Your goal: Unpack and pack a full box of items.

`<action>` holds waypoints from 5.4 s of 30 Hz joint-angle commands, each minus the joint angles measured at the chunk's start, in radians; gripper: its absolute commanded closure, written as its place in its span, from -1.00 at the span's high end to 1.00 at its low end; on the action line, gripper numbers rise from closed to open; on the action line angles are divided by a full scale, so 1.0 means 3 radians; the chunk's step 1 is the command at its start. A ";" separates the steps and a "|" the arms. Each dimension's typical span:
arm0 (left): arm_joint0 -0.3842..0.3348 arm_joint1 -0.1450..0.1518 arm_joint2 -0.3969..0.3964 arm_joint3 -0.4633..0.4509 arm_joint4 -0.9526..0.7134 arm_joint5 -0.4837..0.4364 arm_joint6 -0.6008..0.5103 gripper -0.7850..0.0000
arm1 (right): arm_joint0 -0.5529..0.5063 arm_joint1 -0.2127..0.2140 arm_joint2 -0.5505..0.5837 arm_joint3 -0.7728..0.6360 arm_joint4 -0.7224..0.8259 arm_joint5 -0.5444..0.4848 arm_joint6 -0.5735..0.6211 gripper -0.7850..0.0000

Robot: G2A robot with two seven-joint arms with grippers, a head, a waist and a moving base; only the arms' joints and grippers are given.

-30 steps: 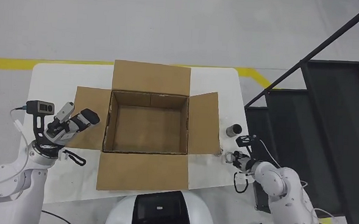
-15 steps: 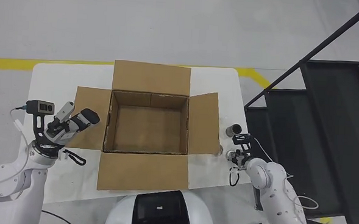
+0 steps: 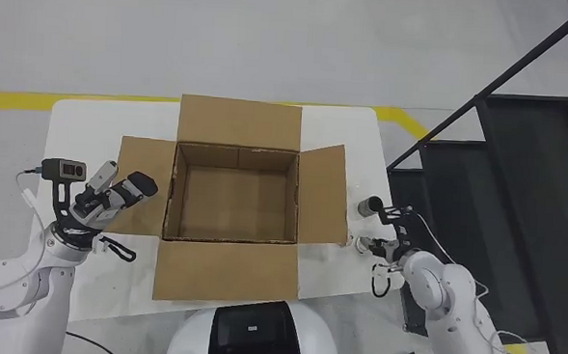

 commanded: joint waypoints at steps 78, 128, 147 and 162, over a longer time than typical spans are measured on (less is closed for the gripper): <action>0.0000 0.0000 0.0000 0.0000 0.0000 0.0000 0.0000 1.00 | 0.0199 0.0222 0.0207 0.0601 0.1036 -0.0829 -0.0257 -1.00; 0.0000 0.0000 0.0000 0.0000 0.0000 0.0000 0.0000 1.00 | 0.1662 0.0129 -0.1666 0.0203 0.1309 -0.1400 -0.0271 1.00; 0.0000 0.0000 0.0000 0.0000 0.0000 0.0000 0.0000 1.00 | -0.0442 0.0394 0.0593 -0.0513 0.1729 -0.1810 -0.0794 1.00; 0.0000 0.0000 0.0000 0.0000 0.0000 0.0000 0.0000 1.00 | -0.0059 0.0399 0.0068 0.0136 0.1019 -0.0743 -0.0158 0.19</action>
